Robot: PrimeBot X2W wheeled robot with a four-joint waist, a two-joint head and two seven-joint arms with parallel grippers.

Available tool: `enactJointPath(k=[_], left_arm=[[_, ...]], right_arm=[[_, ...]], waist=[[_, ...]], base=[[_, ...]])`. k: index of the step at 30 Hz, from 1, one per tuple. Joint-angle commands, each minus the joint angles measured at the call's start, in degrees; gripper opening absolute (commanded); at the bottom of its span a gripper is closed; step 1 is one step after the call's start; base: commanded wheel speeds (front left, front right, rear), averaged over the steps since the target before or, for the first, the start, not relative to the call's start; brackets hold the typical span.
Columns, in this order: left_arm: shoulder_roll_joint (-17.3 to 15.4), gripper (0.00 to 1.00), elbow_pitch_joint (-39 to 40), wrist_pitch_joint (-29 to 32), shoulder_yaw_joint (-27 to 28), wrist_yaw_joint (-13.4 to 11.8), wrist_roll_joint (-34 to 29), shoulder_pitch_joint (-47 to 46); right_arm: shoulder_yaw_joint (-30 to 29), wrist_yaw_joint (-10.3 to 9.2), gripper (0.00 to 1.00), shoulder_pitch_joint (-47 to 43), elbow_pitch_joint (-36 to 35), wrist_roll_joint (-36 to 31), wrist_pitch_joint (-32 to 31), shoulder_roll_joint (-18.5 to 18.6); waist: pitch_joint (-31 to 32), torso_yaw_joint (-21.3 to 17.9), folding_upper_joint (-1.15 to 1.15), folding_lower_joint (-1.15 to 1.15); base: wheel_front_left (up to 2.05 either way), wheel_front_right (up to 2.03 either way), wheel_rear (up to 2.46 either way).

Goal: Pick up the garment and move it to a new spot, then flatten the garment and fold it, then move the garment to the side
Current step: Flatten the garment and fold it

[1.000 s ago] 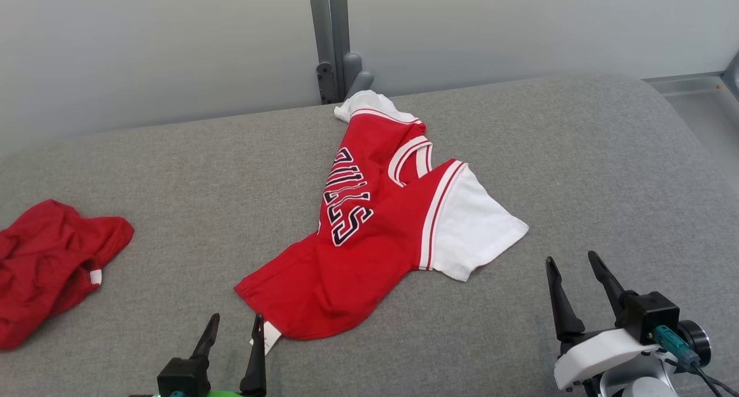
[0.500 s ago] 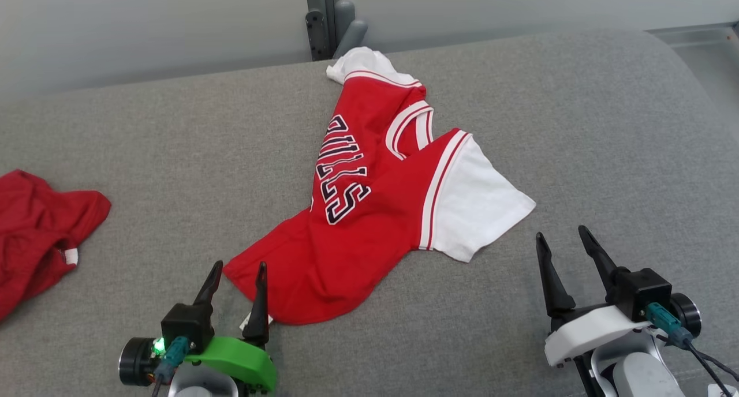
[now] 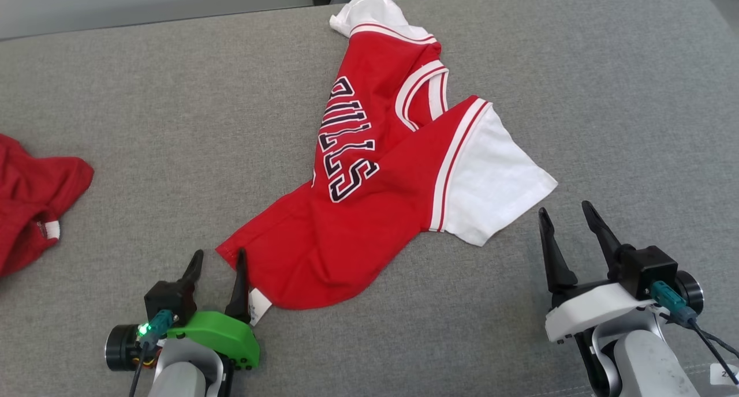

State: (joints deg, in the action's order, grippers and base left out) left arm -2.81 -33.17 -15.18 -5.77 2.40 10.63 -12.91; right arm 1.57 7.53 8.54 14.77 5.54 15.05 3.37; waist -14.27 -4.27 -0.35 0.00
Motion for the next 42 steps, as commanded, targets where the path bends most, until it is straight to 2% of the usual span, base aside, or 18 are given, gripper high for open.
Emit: enactJointPath(k=[1, 7, 8, 10, 11, 16, 27, 36, 37, 38, 39, 42], left_arm=[[-0.2, 1.0, -0.4, 0.1, 0.1, 0.6, 0.6, -1.4], [-0.1, 1.0, -2.0, 0.1, -2.4, 2.2, 0.2, -2.3], [-0.1, 0.94, -2.1, 0.1, -2.7, 2.2, 0.4, -2.3], [-0.1, 0.24, -2.5, 0.2, -3.9, 2.4, 0.9, -2.2], [-0.1, 0.0, -2.5, 0.2, -4.3, 2.6, 1.1, -2.1], [-0.2, 0.0, -1.2, 0.2, -5.9, 3.2, 2.1, -2.3], [-0.2, 0.0, 9.5, 0.0, -2.7, 0.4, 2.4, 1.7], [-0.2, 0.0, 10.6, 0.0, -3.7, 0.6, 2.4, 2.3], [-0.2, 0.0, 10.5, 0.0, -4.0, 0.5, 2.4, 2.1], [-0.2, 0.0, 10.5, 0.0, -4.2, 0.5, 2.4, 1.9], [-0.2, 0.0, 10.4, 0.0, -4.3, 0.5, 2.4, 1.7], [-0.2, 0.0, 10.5, 0.0, -4.6, 0.3, 2.3, 1.3]], right_arm=[[-0.2, -0.08, 1.0, 1.0, 0.2, 0.2, 0.2, 0.2], [-0.3, -0.08, 1.0, 2.3, 0.8, -0.2, 0.2, 0.4], [-0.3, -0.08, 1.0, 2.6, 0.9, -0.3, 0.2, 0.4], [-0.5, -0.08, 1.0, 3.1, 2.0, -0.2, 0.2, 0.8], [-0.6, -0.08, 1.0, 3.4, 2.3, 0.0, 0.2, 0.9], [-2.5, -0.08, 1.0, 5.2, 4.9, 0.1, 0.2, 1.5], [-6.5, -0.08, 1.0, 7.7, 13.6, -0.1, 0.2, 1.9], [-7.0, -0.08, 1.0, 10.6, 20.7, 0.5, 0.1, 2.0], [-7.0, -0.08, 0.91, 11.0, 21.5, 1.0, 0.0, 1.9], [-7.1, -0.08, 0.4, 11.3, 22.0, 1.4, 0.0, 1.8], [-6.9, -0.08, 0.0, 11.6, 22.1, 1.6, 0.0, 1.8], [-6.6, -0.08, 0.0, 11.9, 21.9, 2.8, 0.0, 1.7]], waist=[[-1.0, 0.7, 0.35, 0.0], [-2.2, 1.2, 0.35, 0.0], [-2.2, 1.3, 0.35, 0.0], [-2.2, 1.6, 0.35, 0.0], [-2.2, 1.8, 0.35, 0.0], [-2.1, 3.1, 0.35, 0.0], [-1.7, 7.4, 0.35, 0.0], [-2.5, 9.1, 0.35, 0.0], [-2.6, 9.2, 0.35, 0.0], [-2.7, 9.3, 0.35, 0.0], [-2.7, 9.4, 0.35, 0.0], [-2.5, 9.4, 0.35, 0.0]], base=[[0.0, 0.0, 0.0], [0.0, 0.0, 0.0], [0.0, 0.0, 0.0], [0.0, 0.0, 0.0], [0.0, 0.0, 0.0], [0.0, 0.0, 0.0], [0.0, 0.0, 0.0], [0.0, 0.0, 0.0], [0.0, 0.0, 0.0], [0.0, 0.0, 0.0], [0.0, 0.0, 0.0], [0.0, 0.0, 0.0]])
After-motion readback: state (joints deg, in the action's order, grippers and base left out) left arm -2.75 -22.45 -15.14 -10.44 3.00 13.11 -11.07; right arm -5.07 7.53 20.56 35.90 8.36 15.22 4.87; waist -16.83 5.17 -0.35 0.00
